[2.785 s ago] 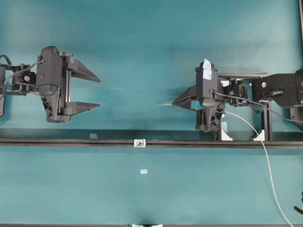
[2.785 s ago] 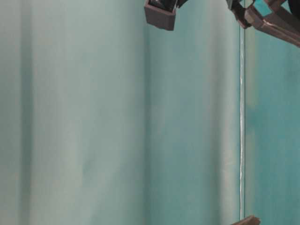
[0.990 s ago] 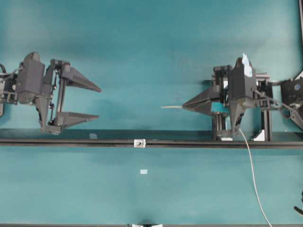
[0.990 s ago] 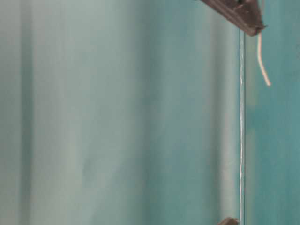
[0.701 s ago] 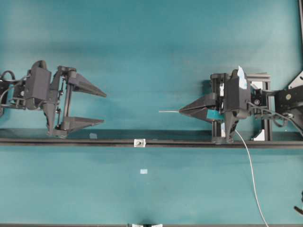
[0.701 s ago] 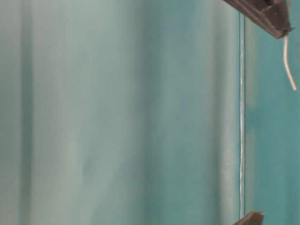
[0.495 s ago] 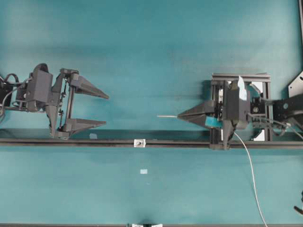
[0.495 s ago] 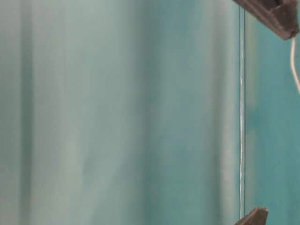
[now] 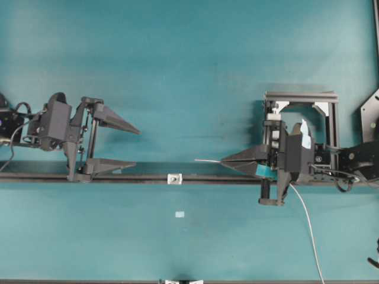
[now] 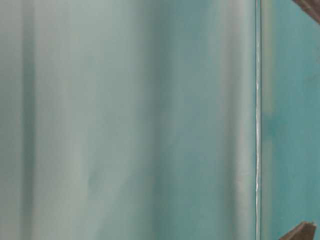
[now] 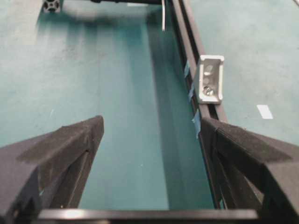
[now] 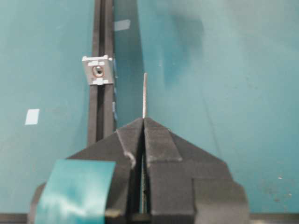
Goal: Insert the wire through the hole in the metal fitting marked with a red label. (retake)
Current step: 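Lift the wire with the right gripper and pull it off the fixture, then carry the wire tip with the right gripper to the bracket hole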
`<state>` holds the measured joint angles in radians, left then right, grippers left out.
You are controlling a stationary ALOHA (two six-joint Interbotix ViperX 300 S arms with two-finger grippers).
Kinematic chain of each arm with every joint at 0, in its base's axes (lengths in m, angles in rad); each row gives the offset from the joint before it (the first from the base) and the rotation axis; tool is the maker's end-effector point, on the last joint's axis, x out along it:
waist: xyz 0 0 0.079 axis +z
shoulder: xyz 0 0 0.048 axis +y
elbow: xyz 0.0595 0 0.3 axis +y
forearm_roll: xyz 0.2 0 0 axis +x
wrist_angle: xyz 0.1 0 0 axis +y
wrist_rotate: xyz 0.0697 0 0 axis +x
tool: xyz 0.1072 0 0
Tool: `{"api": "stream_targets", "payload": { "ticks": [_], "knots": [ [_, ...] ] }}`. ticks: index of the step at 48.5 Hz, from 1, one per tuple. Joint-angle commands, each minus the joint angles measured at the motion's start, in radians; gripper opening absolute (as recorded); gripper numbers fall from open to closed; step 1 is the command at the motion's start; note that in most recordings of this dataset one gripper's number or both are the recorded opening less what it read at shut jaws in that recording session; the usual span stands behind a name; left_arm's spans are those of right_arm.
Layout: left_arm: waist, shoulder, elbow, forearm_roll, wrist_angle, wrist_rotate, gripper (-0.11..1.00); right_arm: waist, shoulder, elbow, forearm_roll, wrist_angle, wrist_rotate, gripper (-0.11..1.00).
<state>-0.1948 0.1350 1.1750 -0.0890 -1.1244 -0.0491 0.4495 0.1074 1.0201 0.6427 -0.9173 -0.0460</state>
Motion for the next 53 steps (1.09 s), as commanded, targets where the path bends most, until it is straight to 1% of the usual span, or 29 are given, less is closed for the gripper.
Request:
{"api": "stream_targets", "payload": {
  "ticks": [1,7,16,23,28,35,53],
  "knots": [
    [-0.015,0.018,-0.02,-0.003,-0.038,-0.009,0.58,0.014,0.002,-0.026,0.002,-0.012,0.0,0.02],
    [-0.031,0.072,-0.048,-0.002,-0.061,-0.029,0.58,0.023,0.025,-0.041,0.002,-0.017,0.0,0.02],
    [-0.066,0.146,-0.089,-0.003,-0.098,-0.032,0.58,0.044,0.048,-0.051,0.003,-0.044,0.003,0.02],
    [-0.071,0.179,-0.098,-0.003,-0.14,-0.034,0.58,0.064,0.057,-0.051,0.034,-0.058,0.005,0.02],
    [-0.071,0.189,-0.101,-0.003,-0.156,-0.037,0.58,0.083,0.071,-0.054,0.055,-0.078,0.005,0.02],
    [-0.074,0.187,-0.104,-0.003,-0.156,-0.064,0.58,0.104,0.094,-0.063,0.078,-0.107,0.005,0.02],
    [-0.112,0.184,-0.129,-0.003,-0.156,-0.072,0.58,0.11,0.133,-0.084,0.081,-0.121,0.006,0.02]
  ]
}}
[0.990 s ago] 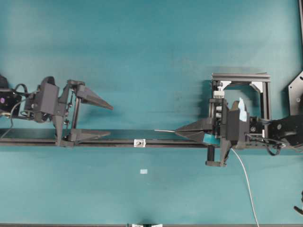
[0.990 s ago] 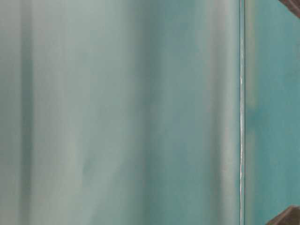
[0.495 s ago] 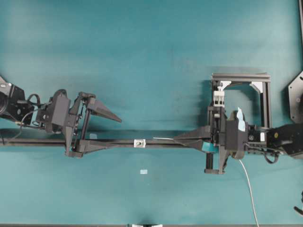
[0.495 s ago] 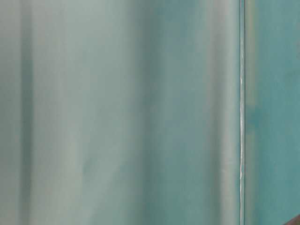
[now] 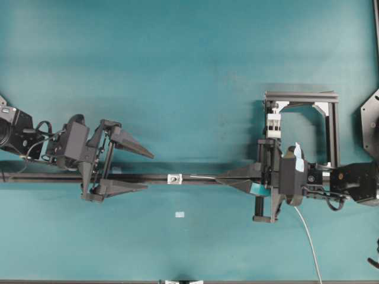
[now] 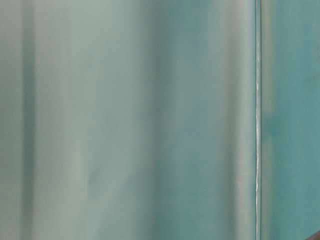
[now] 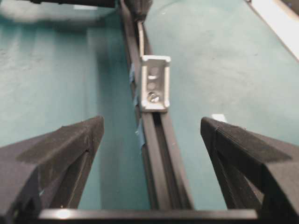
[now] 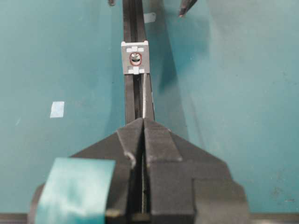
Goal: Insert the wire through the hole in the metal fitting marked with a red label. (retake)
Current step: 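Carry the wire tip with the right gripper to the bracket hole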
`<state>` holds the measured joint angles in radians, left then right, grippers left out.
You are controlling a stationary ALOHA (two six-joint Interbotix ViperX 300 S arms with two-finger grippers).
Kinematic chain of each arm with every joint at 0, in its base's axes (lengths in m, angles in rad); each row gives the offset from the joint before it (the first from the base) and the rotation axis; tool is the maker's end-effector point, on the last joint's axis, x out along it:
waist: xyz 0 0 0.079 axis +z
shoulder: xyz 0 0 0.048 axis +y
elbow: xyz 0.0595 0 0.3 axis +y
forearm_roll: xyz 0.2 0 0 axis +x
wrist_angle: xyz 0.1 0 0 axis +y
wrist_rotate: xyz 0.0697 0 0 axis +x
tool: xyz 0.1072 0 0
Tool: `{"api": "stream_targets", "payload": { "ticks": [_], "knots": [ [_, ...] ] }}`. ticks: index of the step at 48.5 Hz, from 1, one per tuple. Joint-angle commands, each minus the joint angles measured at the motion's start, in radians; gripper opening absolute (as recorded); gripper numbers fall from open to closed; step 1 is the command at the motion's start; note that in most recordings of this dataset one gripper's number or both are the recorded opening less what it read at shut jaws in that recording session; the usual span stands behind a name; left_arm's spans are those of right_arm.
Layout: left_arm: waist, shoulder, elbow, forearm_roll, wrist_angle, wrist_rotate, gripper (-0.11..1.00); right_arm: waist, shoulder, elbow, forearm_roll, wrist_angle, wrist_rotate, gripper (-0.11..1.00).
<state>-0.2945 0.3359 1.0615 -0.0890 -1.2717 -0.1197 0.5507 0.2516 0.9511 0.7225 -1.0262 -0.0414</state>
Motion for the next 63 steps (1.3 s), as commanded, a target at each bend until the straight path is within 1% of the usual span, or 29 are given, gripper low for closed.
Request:
{"api": "stream_targets", "payload": {
  "ticks": [1,23,63],
  "knots": [
    [-0.014,-0.017,-0.017,-0.003,-0.009,-0.002,0.58,0.009,-0.011,-0.015,0.002,-0.012,0.002,0.02],
    [-0.017,-0.011,-0.038,-0.003,-0.008,-0.008,0.58,0.017,-0.009,-0.014,0.002,-0.023,0.002,0.02],
    [-0.017,0.014,-0.038,-0.003,-0.005,-0.023,0.58,0.02,0.009,-0.025,0.002,-0.034,0.002,0.02]
  ]
}}
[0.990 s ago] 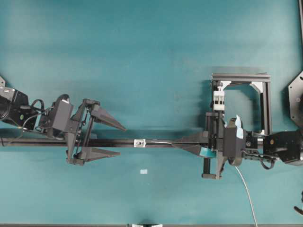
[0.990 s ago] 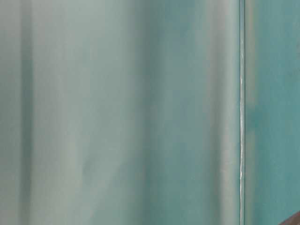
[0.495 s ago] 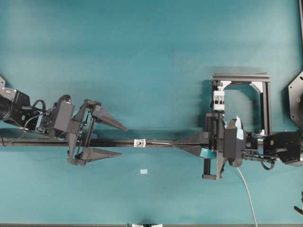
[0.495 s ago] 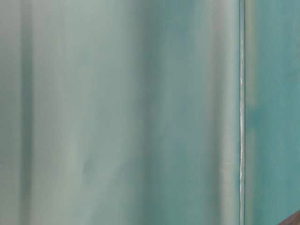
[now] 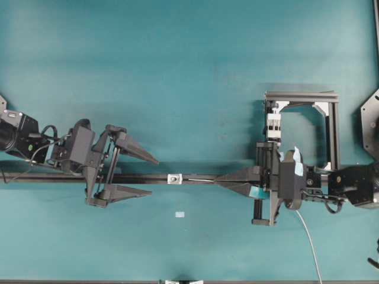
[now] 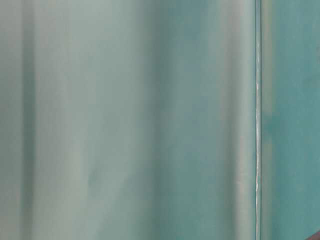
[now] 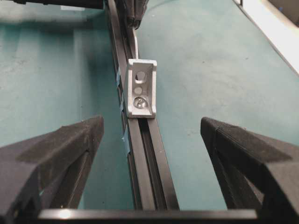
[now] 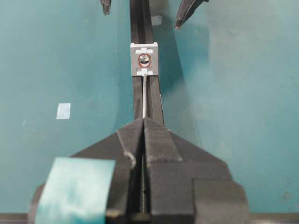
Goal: Insert the wire through the hole in the metal fitting marked with a red label. (retake)
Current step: 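Carry the wire tip with the right gripper to the bracket hole, then push the wire tip leftward through the bracket hole with the right gripper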
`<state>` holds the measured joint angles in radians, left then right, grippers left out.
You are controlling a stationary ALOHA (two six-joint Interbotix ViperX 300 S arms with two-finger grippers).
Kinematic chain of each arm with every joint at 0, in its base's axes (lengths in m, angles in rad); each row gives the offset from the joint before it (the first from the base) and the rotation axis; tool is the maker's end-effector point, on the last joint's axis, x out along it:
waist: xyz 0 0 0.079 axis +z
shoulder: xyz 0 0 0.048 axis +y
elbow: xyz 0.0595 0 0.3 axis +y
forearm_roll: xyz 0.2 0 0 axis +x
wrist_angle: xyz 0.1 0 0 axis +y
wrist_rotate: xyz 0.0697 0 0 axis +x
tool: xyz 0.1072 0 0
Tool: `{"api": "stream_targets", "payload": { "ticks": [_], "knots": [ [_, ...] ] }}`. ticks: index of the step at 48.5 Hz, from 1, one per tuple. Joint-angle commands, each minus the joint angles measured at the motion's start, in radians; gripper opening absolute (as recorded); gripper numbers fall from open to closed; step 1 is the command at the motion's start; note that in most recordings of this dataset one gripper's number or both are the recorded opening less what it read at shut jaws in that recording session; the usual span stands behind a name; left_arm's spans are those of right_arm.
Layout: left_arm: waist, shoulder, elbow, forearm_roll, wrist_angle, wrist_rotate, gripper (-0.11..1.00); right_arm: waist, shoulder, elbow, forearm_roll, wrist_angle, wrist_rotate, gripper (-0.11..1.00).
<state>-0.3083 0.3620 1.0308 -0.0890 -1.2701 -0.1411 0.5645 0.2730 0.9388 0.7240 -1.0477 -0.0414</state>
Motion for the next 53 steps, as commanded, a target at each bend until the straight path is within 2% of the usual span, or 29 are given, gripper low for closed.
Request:
{"api": "stream_targets", "payload": {
  "ticks": [1,53],
  "knots": [
    [-0.005,-0.014,-0.008,-0.003,-0.006,-0.002,0.58,0.006,-0.012,-0.012,0.0,-0.012,0.002,0.02],
    [-0.003,-0.014,-0.012,-0.003,-0.005,-0.002,0.58,0.006,0.003,-0.031,0.0,-0.034,-0.002,0.02]
  ]
}}
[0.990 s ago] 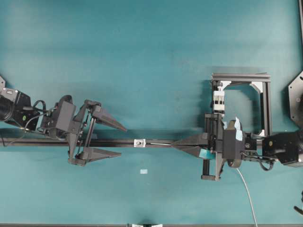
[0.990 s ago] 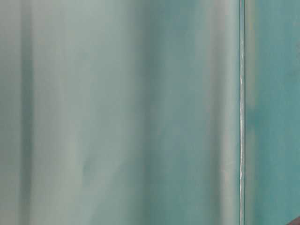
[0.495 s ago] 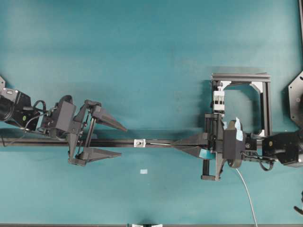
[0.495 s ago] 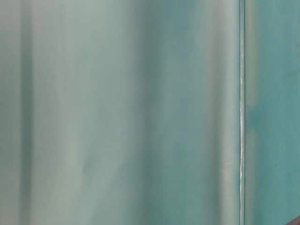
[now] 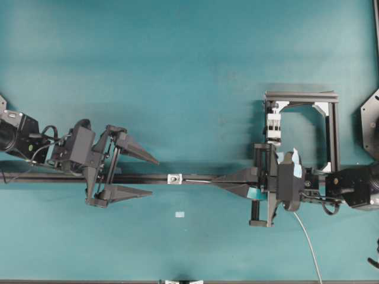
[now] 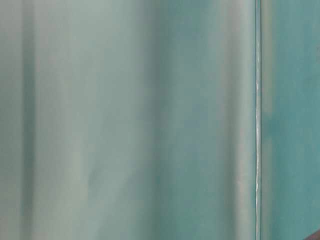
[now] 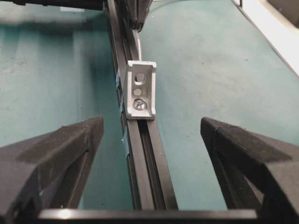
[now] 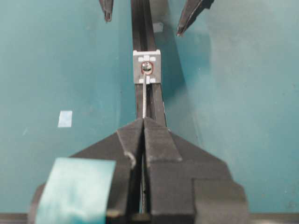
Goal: Insert the wire through the hole in the metal fitting marked with a red label. (retake)
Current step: 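Push the wire tip leftward through the bracket hole with the right gripper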
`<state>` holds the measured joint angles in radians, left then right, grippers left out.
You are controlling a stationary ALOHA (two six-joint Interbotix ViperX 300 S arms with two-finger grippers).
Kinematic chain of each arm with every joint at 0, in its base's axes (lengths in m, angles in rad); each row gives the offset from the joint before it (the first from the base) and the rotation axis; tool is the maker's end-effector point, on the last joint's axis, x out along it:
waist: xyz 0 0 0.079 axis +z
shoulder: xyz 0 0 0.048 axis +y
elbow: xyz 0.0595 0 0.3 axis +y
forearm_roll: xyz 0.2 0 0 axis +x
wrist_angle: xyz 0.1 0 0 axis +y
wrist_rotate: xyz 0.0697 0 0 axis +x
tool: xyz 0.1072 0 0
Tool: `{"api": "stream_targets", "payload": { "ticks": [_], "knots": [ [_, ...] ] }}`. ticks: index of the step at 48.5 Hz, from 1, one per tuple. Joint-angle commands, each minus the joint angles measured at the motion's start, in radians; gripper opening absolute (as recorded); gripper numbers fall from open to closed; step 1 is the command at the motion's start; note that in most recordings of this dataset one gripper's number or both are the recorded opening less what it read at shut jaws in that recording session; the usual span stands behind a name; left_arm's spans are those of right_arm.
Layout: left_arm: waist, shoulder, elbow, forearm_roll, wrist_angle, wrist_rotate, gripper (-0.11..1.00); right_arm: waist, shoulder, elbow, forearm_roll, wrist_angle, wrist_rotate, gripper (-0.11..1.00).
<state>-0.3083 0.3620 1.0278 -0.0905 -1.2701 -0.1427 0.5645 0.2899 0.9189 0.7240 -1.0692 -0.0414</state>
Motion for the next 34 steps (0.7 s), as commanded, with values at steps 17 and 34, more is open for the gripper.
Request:
{"api": "stream_targets", "payload": {
  "ticks": [17,34],
  "knots": [
    [-0.005,-0.014,-0.02,-0.002,0.02,0.0,0.58,-0.002,0.003,-0.026,0.0,-0.015,-0.006,0.02],
    [-0.005,-0.017,-0.023,-0.002,0.025,0.0,0.58,-0.014,0.025,-0.046,0.0,-0.015,-0.006,0.02]
  ]
}}
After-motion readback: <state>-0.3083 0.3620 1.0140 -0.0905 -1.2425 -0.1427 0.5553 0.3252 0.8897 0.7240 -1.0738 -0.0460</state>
